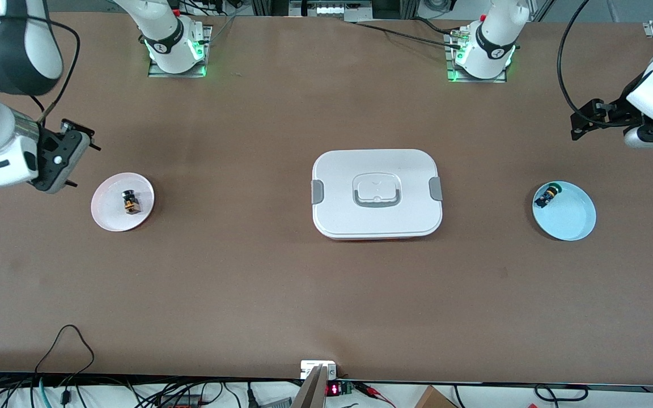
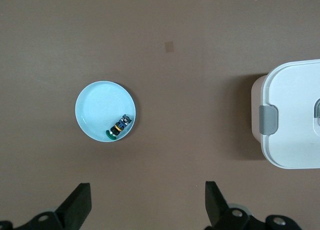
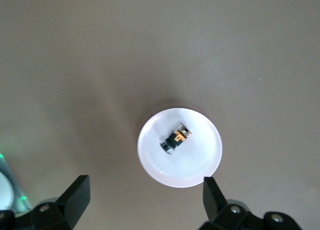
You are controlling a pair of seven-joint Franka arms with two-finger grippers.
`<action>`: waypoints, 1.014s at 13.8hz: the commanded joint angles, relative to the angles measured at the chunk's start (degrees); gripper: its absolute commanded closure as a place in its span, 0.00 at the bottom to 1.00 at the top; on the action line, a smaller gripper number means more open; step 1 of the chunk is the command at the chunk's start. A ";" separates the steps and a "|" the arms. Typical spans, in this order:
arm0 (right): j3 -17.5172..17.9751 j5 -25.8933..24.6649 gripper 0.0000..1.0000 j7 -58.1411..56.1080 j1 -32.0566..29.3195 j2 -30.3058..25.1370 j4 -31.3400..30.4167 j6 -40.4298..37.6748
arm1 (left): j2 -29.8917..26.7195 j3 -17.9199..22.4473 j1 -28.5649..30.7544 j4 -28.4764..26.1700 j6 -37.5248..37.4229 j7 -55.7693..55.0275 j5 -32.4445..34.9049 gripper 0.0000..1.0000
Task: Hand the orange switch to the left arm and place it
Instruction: 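Lower the open right gripper over the orange-black switch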
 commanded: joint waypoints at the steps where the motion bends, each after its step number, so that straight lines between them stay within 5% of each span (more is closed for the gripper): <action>1: 0.56 -3.63 0.00 -7.89 -0.72 -0.84 -8.27 10.92 | 0.89 -0.09 0.37 1.80 -1.11 0.25 -1.63 0.00; 7: 0.74 -4.17 0.00 -23.80 -3.08 9.16 -15.93 32.30 | 0.89 -0.09 0.37 1.80 -1.11 0.25 -1.63 0.00; 14: 1.97 -4.17 0.00 -34.25 -3.79 14.10 -17.07 35.66 | 0.89 -0.18 0.37 1.80 -1.03 0.25 -1.63 0.00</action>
